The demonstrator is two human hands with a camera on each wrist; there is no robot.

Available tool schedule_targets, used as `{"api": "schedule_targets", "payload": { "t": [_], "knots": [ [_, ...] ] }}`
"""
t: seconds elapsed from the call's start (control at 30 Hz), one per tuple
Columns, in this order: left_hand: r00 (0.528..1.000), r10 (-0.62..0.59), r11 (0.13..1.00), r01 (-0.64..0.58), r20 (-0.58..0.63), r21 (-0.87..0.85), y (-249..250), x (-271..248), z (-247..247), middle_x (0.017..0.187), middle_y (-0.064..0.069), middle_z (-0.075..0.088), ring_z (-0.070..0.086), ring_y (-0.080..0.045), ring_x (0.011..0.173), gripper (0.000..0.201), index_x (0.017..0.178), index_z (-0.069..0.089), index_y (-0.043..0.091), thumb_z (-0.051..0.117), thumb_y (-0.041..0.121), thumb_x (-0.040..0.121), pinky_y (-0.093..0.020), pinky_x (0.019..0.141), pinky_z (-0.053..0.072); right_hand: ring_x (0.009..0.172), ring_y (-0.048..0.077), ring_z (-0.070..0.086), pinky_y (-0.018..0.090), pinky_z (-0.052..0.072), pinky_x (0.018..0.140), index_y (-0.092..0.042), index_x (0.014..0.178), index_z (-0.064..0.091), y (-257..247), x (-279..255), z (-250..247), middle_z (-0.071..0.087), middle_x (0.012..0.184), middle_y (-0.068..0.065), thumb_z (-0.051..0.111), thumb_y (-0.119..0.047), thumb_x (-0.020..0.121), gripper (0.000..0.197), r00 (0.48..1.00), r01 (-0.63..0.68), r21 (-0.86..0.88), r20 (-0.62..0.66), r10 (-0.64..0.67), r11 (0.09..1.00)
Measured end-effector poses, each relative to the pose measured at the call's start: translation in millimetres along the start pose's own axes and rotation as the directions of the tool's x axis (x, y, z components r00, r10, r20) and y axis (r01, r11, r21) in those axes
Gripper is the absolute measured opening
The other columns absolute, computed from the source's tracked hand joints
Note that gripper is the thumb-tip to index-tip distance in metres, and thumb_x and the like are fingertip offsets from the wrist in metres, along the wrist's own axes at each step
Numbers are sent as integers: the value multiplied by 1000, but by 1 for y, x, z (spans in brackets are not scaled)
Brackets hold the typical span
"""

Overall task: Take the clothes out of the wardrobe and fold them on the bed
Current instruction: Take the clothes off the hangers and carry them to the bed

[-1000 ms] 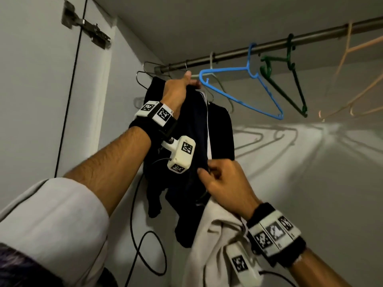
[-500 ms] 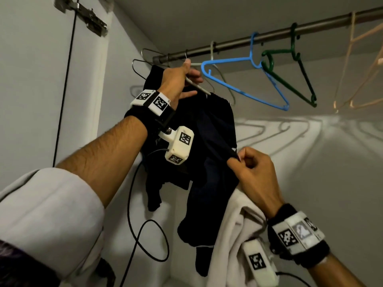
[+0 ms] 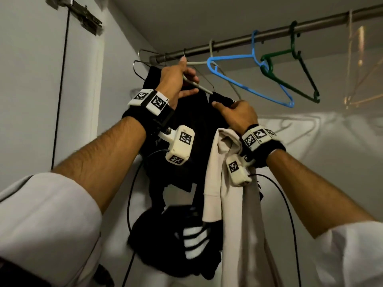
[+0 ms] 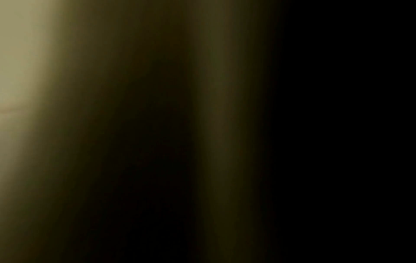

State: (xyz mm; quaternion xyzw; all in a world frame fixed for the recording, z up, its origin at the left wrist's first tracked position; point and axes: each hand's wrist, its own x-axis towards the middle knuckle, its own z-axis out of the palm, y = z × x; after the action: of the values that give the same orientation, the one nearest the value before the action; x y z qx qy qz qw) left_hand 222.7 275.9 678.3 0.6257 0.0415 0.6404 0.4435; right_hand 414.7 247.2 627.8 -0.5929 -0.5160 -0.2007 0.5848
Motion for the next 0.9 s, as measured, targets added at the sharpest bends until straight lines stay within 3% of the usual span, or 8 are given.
{"api": "schedule_targets", "payload": {
  "t": [0.1, 0.17, 0.3, 0.43, 0.53, 0.63, 0.73, 0.9],
  "knots": [
    [1000, 2, 1000, -2, 6, -24, 0, 1, -2, 68, -6, 65, 68, -20, 80, 46, 73, 57, 11, 42, 36, 108, -33, 69, 62, 86, 32, 64, 31, 42, 71, -17, 89, 67, 10, 10, 18, 62, 85, 5, 66, -55, 92, 38, 998, 58, -152, 36, -53, 987],
    [1000, 3, 1000, -3, 6, -6, -1, 0, -1, 69, -6, 65, 68, -20, 81, 47, 71, 55, 11, 42, 37, 108, -36, 71, 62, 89, 37, 67, 31, 39, 69, -18, 82, 61, 20, 12, 29, 64, 82, 10, 64, -45, 92, 29, 996, 90, -170, 25, -87, 981],
    [1000, 18, 1000, -17, -15, 25, -9, -3, 2, 72, -7, 68, 67, -14, 73, 49, 66, 49, 13, 41, 37, 109, -37, 78, 60, 75, 38, 61, 33, 36, 64, -14, 63, 47, 26, -16, 41, 56, 62, 4, 62, -37, 95, 42, 983, 182, -140, -1, -184, 973],
    [1000, 26, 999, -25, -11, 37, -23, -6, 5, 80, -7, 70, 66, -6, 58, 49, 67, 45, 15, 37, 36, 109, -26, 67, 50, 63, 33, 56, 34, 35, 59, -15, 61, 42, 27, -72, 40, 51, 56, 1, 59, -43, 94, 47, 951, 309, -105, 50, -305, 945],
    [1000, 19, 999, -20, -24, -39, -31, -7, 7, 79, -11, 70, 65, -11, 55, 50, 65, 45, 11, 38, 32, 110, -17, 51, 50, 53, 23, 49, 33, 31, 54, -17, 60, 40, 35, -121, 40, 47, 51, -2, 58, -44, 95, 47, 918, 380, -49, 143, -370, 924],
    [999, 31, 995, -34, -34, -96, -35, -2, 7, 74, -12, 72, 66, -16, 58, 54, 61, 46, 9, 40, 32, 109, -21, 54, 53, 50, 15, 44, 35, 33, 52, -19, 61, 41, 45, -157, 34, 45, 51, -5, 57, -43, 97, 46, 898, 404, 25, 181, -401, 915],
    [998, 39, 989, -45, -46, -140, -35, -4, 10, 74, -16, 69, 66, -16, 54, 53, 61, 45, 8, 42, 30, 109, -21, 52, 53, 49, 18, 45, 30, 31, 50, -18, 62, 42, 46, -173, 25, 43, 51, -4, 60, -37, 100, 46, 879, 431, 94, 182, -441, 898],
    [993, 62, 996, -69, -105, -63, -29, -3, 12, 85, -13, 69, 65, -6, 53, 53, 61, 46, 9, 41, 29, 109, -18, 53, 48, 46, 17, 43, 25, 29, 49, -21, 62, 40, 28, -199, 9, 41, 50, -7, 60, -35, 102, 47, 777, 538, 134, 306, -551, 832]
  ]
}}
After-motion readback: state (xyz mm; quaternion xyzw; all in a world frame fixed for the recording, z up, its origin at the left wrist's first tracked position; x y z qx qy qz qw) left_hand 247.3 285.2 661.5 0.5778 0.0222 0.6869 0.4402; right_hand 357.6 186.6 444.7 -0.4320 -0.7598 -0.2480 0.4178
